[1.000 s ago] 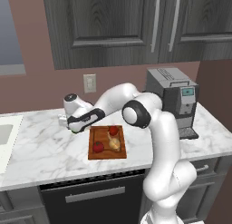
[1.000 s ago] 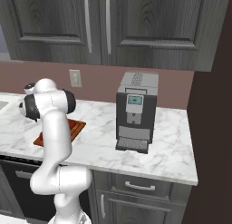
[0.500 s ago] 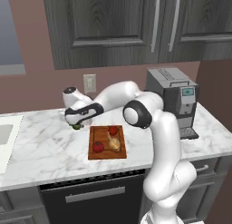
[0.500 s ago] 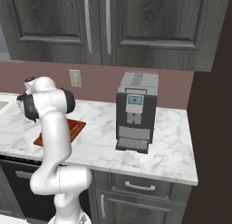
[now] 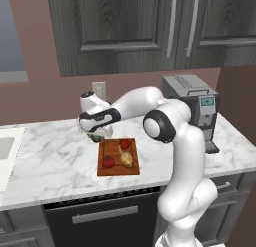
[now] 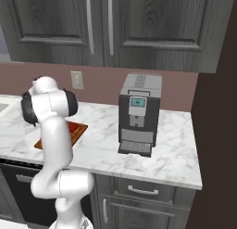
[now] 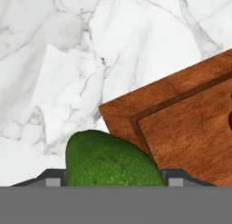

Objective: Place the avocado, onion, tomato, and bell pepper on the cutting board.

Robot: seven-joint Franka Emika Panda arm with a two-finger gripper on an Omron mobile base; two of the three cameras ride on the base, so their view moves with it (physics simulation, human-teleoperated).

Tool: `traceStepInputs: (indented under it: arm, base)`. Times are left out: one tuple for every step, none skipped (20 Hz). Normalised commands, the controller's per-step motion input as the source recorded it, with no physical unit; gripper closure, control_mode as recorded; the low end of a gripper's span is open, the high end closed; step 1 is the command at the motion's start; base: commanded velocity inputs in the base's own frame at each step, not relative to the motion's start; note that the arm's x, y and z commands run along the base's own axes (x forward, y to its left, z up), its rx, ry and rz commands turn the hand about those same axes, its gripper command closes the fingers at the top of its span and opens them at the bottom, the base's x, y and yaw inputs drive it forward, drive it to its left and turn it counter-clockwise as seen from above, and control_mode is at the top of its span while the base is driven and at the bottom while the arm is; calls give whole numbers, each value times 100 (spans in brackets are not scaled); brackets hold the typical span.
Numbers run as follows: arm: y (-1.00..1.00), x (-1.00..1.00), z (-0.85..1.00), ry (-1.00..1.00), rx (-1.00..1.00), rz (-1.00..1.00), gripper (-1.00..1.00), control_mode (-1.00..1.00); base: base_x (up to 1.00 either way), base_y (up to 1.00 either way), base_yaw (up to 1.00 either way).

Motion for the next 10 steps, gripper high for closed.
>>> traceStepInputs:
  arm:
    - [-65,-34,-19,0,0,-6,100,-100]
    - [-59,-30,-16,0,0,-6,100,-100]
    - [-37,-18,-10,0,0,-4,100,-100]
    - [-13,-9,-3,0,0,0,100,-100]
    - [-13,-7,-11,0,0,0,100,-100]
    - [-31,-18,-25,0,0,0,100,-100]
    - [-33,-19,-28,0,0,0,100,-100]
    - [-38,-21,-28,0,0,0,100,-100]
    - [-33,-17,-24,0,0,0,100,-100]
    - [-23,-12,-10,0,0,0,100,-100]
  base:
    - [0,0,0]
    - [0,0,0]
    - [0,0,0]
    - [0,0,0]
    - [0,0,0]
    - [0,0,0]
    - [0,0,0]
    - [0,0,0]
    - [0,0,0]
    - [0,0,0]
